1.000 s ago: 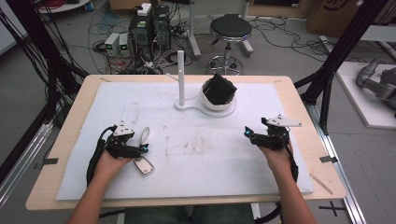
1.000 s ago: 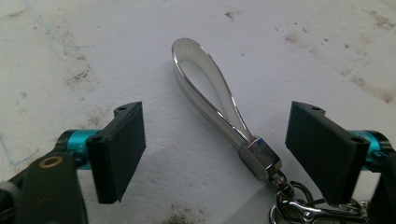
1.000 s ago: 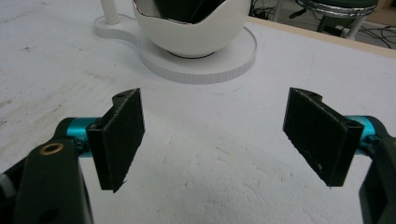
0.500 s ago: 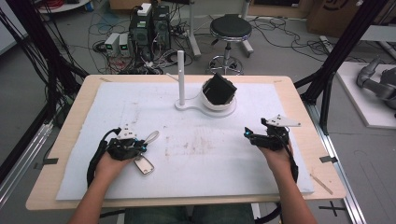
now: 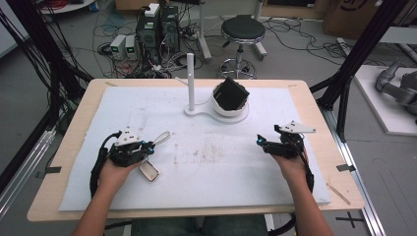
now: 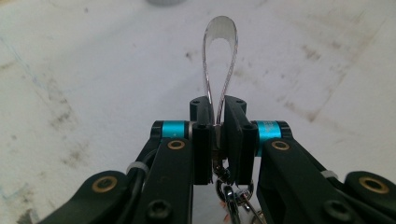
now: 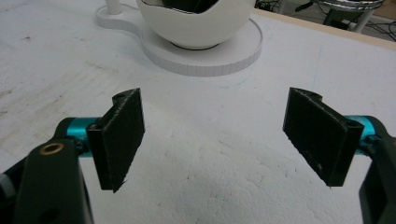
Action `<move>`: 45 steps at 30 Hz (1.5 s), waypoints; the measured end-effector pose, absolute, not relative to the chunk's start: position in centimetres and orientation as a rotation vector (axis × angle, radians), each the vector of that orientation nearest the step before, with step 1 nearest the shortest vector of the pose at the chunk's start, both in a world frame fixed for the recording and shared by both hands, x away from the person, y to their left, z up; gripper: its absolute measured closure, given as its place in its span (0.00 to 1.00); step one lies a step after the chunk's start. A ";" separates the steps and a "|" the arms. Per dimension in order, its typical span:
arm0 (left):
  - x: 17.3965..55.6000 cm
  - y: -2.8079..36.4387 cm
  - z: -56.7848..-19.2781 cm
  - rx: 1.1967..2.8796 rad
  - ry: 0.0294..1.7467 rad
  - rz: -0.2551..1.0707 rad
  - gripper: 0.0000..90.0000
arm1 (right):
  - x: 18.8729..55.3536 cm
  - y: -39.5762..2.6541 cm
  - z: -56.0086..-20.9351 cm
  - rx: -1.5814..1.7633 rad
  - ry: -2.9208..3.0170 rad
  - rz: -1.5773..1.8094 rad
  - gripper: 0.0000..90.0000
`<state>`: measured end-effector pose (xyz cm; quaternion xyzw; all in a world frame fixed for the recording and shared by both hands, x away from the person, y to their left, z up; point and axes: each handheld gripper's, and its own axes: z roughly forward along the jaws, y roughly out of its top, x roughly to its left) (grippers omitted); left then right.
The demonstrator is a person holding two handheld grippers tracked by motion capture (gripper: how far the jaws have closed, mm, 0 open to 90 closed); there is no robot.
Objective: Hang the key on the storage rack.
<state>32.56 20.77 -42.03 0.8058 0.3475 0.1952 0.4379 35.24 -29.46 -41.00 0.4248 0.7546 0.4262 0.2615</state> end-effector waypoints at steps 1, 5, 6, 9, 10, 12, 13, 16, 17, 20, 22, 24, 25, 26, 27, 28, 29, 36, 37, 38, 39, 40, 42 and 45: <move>32.5 20.8 -41.7 1.985 0.857 0.490 0.90 | 35.2 -29.5 -41.0 1.150 2.043 1.154 0.23; 32.5 20.3 -40.0 1.923 0.833 0.525 0.90 | 35.2 -29.6 -40.9 1.157 2.027 1.170 0.23; 32.6 20.1 -39.4 1.906 0.828 0.534 0.90 | 35.3 -29.6 -40.9 1.155 2.024 1.171 0.23; 33.1 19.5 -38.0 1.877 0.815 0.566 0.90 | 35.3 -29.7 -40.9 1.161 2.025 1.177 0.23; 33.3 19.3 -37.5 1.861 0.811 0.571 0.91 | 35.3 -29.7 -40.9 1.161 2.027 1.177 0.23; 33.8 19.0 -36.6 1.828 0.811 0.582 0.90 | 35.3 -29.7 -40.9 1.165 2.025 1.178 0.23; 34.1 18.8 -36.2 1.811 0.810 0.588 0.90 | 35.3 -29.7 -40.9 1.165 2.025 1.178 0.23; 34.8 18.3 -35.1 1.778 0.805 0.599 0.90 | 35.3 -29.7 -41.0 1.165 2.026 1.179 0.23; 34.9 18.1 -34.8 1.773 0.804 0.606 0.90 | 35.3 -29.7 -41.0 1.167 2.025 1.180 0.23; 35.5 17.3 -33.9 1.778 0.789 0.621 0.90 | 35.3 -29.7 -41.0 1.167 2.027 1.176 0.23; 35.7 16.9 -33.4 1.775 0.783 0.633 0.90 | 35.3 -29.7 -40.9 1.164 2.025 1.176 0.23; 36.1 16.6 -32.9 1.770 0.782 0.645 0.90 | 35.3 -29.6 -40.9 1.166 2.025 1.172 0.23; 36.3 16.5 -32.7 1.768 0.782 0.647 0.90 | 35.3 -29.6 -41.0 1.165 2.025 1.171 0.23; 36.5 16.3 -32.4 1.766 0.782 0.655 0.90 | 35.3 -29.6 -41.0 1.164 2.025 1.169 0.23; 36.7 16.2 -32.2 1.764 0.783 0.661 0.90 | 35.3 -29.6 -41.0 1.161 2.024 1.173 0.23; 36.9 16.1 -31.9 1.760 0.782 0.662 0.90 | 35.3 -29.6 -41.0 1.162 2.023 1.173 0.23; 37.2 15.9 -31.5 1.752 0.784 0.669 0.90 | 35.3 -29.6 -40.9 1.165 2.023 1.173 0.23; 38.8 14.6 -29.7 1.760 0.772 0.724 0.90 | 35.4 -29.7 -41.0 1.169 2.024 1.176 0.23; 39.1 14.4 -29.5 1.762 0.771 0.723 0.90 | 35.4 -29.7 -41.0 1.172 2.023 1.176 0.23; 39.4 14.2 -29.3 1.778 0.771 0.732 0.90 | 35.4 -29.7 -41.0 1.172 2.023 1.176 0.23; 39.6 13.9 -29.1 1.787 0.772 0.743 0.90 | 35.4 -29.7 -41.0 1.172 2.023 1.178 0.23; 39.9 13.7 -28.9 1.790 0.774 0.749 0.90 | 35.4 -29.7 -41.0 1.172 2.025 1.177 0.23; 40.4 13.4 -28.7 1.788 0.777 0.742 0.90 | 35.4 -29.8 -41.0 1.173 2.025 1.177 0.23; 41.0 12.7 -28.7 1.803 0.786 0.747 0.90 | 35.4 -29.8 -41.0 1.172 2.025 1.174 0.23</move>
